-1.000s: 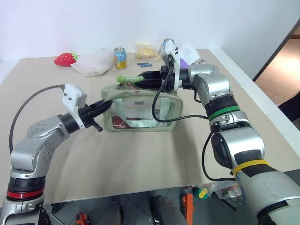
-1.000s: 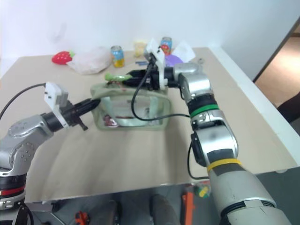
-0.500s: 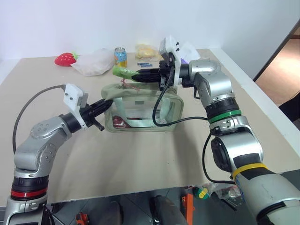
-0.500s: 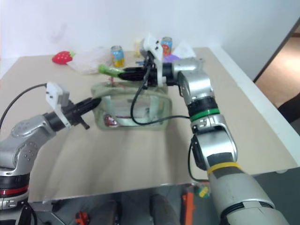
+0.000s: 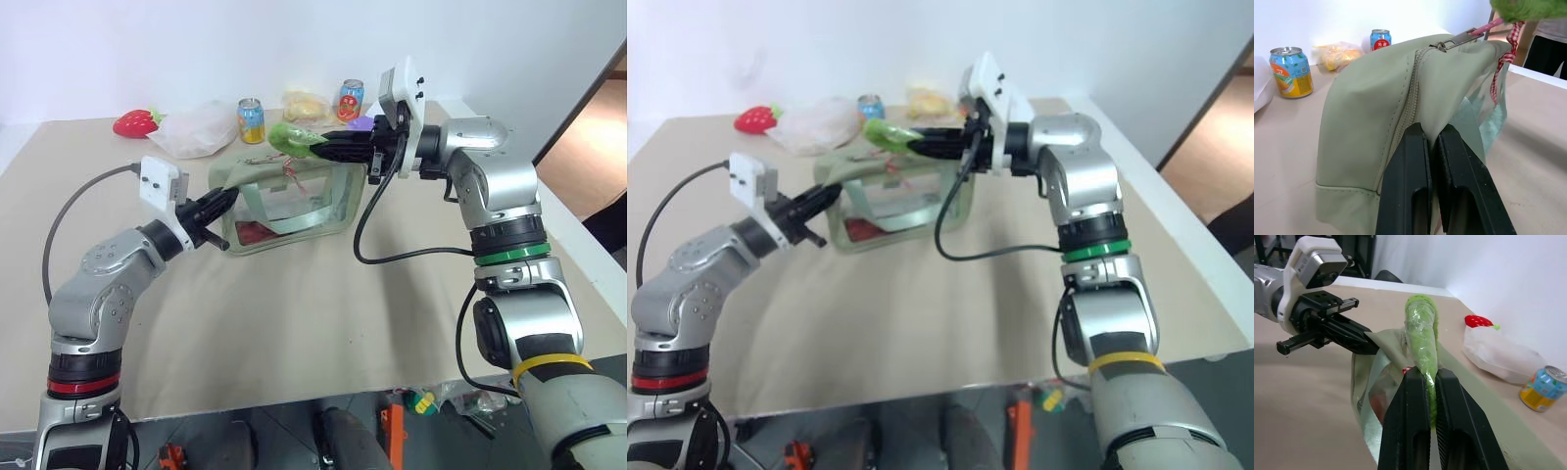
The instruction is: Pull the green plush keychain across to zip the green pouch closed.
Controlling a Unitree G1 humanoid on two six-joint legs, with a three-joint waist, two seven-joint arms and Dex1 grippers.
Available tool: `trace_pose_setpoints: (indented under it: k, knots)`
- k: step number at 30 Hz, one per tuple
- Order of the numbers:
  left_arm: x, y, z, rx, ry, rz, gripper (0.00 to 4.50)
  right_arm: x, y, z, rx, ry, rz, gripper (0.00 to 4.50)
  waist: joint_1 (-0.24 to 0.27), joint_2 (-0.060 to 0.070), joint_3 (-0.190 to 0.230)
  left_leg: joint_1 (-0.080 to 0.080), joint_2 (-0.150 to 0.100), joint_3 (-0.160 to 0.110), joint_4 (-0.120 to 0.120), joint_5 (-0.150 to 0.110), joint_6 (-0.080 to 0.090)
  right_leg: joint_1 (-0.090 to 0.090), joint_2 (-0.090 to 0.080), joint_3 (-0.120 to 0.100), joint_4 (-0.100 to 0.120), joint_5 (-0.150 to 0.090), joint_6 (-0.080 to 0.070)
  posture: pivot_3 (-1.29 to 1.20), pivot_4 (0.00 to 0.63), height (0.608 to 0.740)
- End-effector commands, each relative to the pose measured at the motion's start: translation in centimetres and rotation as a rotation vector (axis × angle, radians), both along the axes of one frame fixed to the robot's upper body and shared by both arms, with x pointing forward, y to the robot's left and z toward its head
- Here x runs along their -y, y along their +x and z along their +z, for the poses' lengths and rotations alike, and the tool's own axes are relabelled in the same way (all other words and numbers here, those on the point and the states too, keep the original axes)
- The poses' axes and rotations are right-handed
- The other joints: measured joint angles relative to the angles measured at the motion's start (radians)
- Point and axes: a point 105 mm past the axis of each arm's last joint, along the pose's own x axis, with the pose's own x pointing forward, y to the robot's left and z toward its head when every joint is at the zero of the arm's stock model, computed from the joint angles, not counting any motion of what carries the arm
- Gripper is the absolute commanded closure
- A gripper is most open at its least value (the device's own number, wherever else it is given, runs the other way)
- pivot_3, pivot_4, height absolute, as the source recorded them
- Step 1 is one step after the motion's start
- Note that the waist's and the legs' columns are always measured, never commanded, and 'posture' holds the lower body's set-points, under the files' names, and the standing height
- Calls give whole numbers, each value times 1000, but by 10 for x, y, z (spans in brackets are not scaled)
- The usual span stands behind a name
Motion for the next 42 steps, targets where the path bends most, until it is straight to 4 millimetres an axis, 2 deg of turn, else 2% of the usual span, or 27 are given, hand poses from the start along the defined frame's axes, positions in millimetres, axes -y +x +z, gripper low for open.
trace_pose_setpoints:
  k: [1, 8, 13, 18, 23, 28, 33, 37, 42]
  knots:
    - [-5, 0, 14, 51, -8, 12, 4500, 11, -2, 21, 74, 46, -33, 4422, 0, 0, 0, 0, 0, 0, 0, 0, 0, 0, 0, 0, 0, 0, 0, 0, 150, 740]
    - [0, -8, 7, -11, -62, -74, 4500, 18, 5, 24, 82, 71, -85, 4422, 1, 0, 0, 0, -1, 0, 0, 0, 0, 0, 0, 0, 0, 0, 0, 0, 150, 740]
    - [3, -14, 9, -73, -158, -146, 4500, 21, 10, 36, 108, 113, -117, 4422, 1, 0, 0, 0, 0, 0, 0, 0, 0, 0, 0, 0, 0, 0, 0, 0, 150, 740]
    - [7, -20, 8, -112, -167, -210, 4500, 14, 9, 48, 135, 148, -101, 4422, 0, 0, 0, 0, 0, 0, 0, 0, 0, 0, 0, 0, 0, 0, 0, 0, 150, 740]
    - [7, -19, 7, -107, -131, -209, 4500, 6, 7, 52, 150, 158, -80, 4422, 0, 0, 0, 0, 0, 0, 0, 0, 0, 0, 0, 0, 0, 0, 0, 0, 150, 740]
    - [4, -23, 3, -108, -79, -217, 4500, 6, 9, 47, 150, 155, -89, 4422, 0, 0, 0, 0, 0, 0, 0, 0, 0, 0, 0, 0, 0, 0, 0, 0, 150, 740]
    - [-10, -22, 1, -104, -33, -183, 4500, 13, 13, 39, 134, 148, -115, 4422, -1, 0, 0, 0, 0, 0, 0, 0, 0, 0, 0, 0, 0, 0, 0, 0, 150, 740]
    - [-14, -22, -1, -106, -13, -174, 4500, 18, 16, 35, 122, 146, -132, 4422, -4, 0, 0, 0, 0, 0, 0, 0, 0, 0, 0, 0, 0, 0, -1, 0, 150, 740]
    - [-17, -21, -1, -98, -8, -160, 4500, 32, 22, 28, 105, 138, -182, 4422, -8, 0, 0, 0, 0, 0, 0, 0, 0, 0, 0, 0, 0, -1, 0, 0, 150, 740]
